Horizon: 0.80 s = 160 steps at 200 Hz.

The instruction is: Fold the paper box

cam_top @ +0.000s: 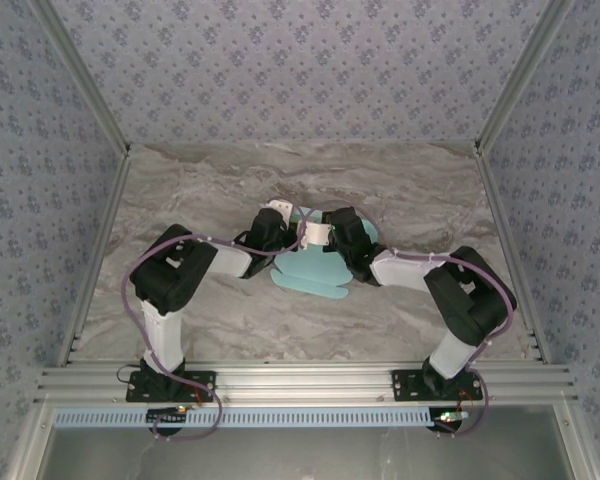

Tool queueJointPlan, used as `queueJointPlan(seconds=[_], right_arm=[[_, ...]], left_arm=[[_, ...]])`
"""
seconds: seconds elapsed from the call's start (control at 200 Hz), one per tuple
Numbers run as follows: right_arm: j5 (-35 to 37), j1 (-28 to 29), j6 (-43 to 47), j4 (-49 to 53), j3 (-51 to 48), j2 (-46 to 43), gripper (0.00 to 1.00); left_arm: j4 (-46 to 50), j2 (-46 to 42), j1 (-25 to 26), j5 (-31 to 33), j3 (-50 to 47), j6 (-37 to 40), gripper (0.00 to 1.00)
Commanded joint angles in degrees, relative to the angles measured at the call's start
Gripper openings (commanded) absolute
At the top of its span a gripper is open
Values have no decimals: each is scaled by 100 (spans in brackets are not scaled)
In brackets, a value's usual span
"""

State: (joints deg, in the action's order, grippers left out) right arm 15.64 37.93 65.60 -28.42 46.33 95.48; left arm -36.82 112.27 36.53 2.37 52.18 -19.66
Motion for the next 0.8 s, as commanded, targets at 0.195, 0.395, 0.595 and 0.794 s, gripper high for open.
queueJointPlan(seconds=[0.195, 0.395, 0.595, 0.794], right_arm=[[-98, 148, -345, 487, -137, -258, 0], [-57, 181, -407, 452, -163, -242, 0], [124, 97, -415, 426, -102, -164, 0], [308, 31, -364, 469, 22, -54, 0]], left_arm=[[761, -158, -319, 1485, 433, -994, 10], [1095, -48, -299, 1557, 671, -996, 10], [166, -56, -303, 552, 379, -374, 26], [-243, -167, -304, -120, 123, 92, 42]])
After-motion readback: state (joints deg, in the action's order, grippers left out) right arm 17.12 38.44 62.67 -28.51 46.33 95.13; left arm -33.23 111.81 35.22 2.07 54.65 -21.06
